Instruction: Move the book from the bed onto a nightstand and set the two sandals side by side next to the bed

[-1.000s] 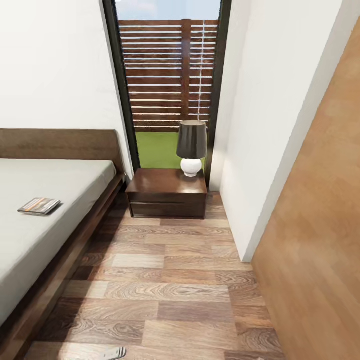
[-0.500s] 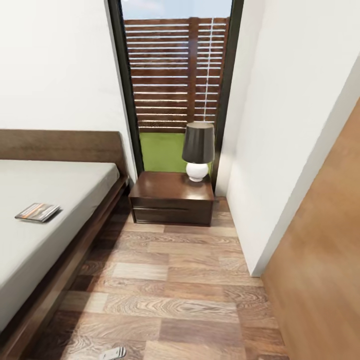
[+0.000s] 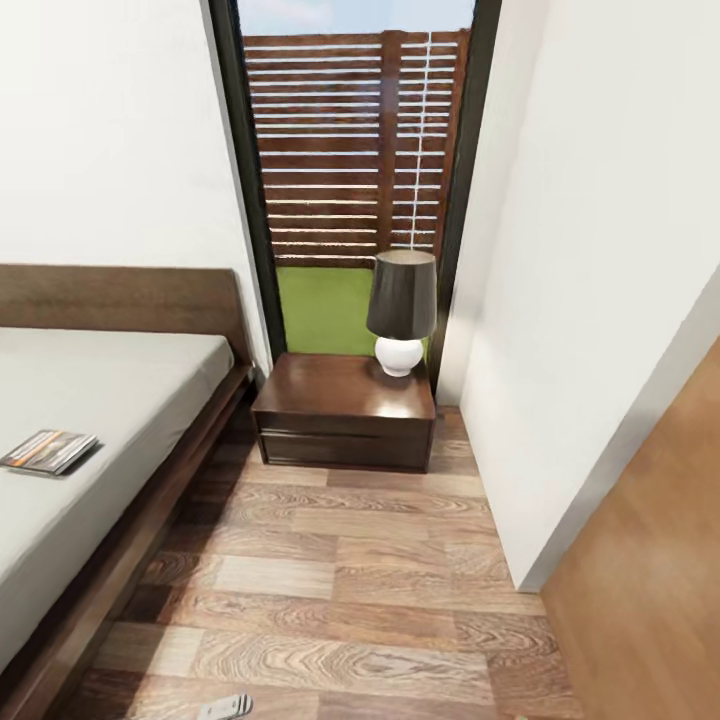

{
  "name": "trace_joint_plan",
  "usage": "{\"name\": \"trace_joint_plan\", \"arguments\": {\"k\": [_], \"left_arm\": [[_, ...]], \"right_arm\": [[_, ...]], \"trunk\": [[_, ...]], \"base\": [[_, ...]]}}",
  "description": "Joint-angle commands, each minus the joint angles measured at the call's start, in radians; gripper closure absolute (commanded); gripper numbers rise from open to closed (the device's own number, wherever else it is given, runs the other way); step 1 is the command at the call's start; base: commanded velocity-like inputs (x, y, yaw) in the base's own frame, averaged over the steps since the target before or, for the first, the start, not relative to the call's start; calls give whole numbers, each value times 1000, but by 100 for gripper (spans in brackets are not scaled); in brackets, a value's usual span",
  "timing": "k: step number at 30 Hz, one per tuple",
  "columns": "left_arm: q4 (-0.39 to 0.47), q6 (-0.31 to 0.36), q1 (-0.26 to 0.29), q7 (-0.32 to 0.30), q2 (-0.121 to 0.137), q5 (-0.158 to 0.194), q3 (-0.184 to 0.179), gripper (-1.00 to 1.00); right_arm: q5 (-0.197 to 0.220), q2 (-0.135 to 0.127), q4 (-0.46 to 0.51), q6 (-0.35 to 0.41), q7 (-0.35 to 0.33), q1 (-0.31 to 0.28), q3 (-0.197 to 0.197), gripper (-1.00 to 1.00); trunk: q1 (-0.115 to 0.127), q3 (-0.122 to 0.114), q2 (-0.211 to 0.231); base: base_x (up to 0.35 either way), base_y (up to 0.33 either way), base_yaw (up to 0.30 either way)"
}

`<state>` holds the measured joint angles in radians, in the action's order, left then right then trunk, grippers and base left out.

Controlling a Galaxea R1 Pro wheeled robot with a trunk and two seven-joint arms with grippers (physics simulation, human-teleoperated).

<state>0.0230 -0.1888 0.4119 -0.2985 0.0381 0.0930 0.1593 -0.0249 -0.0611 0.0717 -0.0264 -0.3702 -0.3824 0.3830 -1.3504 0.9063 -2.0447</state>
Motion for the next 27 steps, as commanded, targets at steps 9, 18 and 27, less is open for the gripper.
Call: {"name": "trace_joint_plan", "arguments": {"k": [9, 18, 27], "left_arm": [[-2, -1, 1, -7, 0, 10, 2, -100], [-2, -1, 1, -7, 0, 10, 2, -100], [-2, -1, 1, -7, 0, 10, 2, -100]], "right_arm": [[-3, 0, -1, -3, -4, 0, 5, -100], [-3, 0, -1, -3, -4, 0, 5, -100], [-3, 0, -1, -3, -4, 0, 5, -100]], "trunk": [[0, 1, 0], [0, 1, 0], [0, 1, 0]], "base": [[319, 0, 73], [318, 0, 184], [148, 0, 138]]}}
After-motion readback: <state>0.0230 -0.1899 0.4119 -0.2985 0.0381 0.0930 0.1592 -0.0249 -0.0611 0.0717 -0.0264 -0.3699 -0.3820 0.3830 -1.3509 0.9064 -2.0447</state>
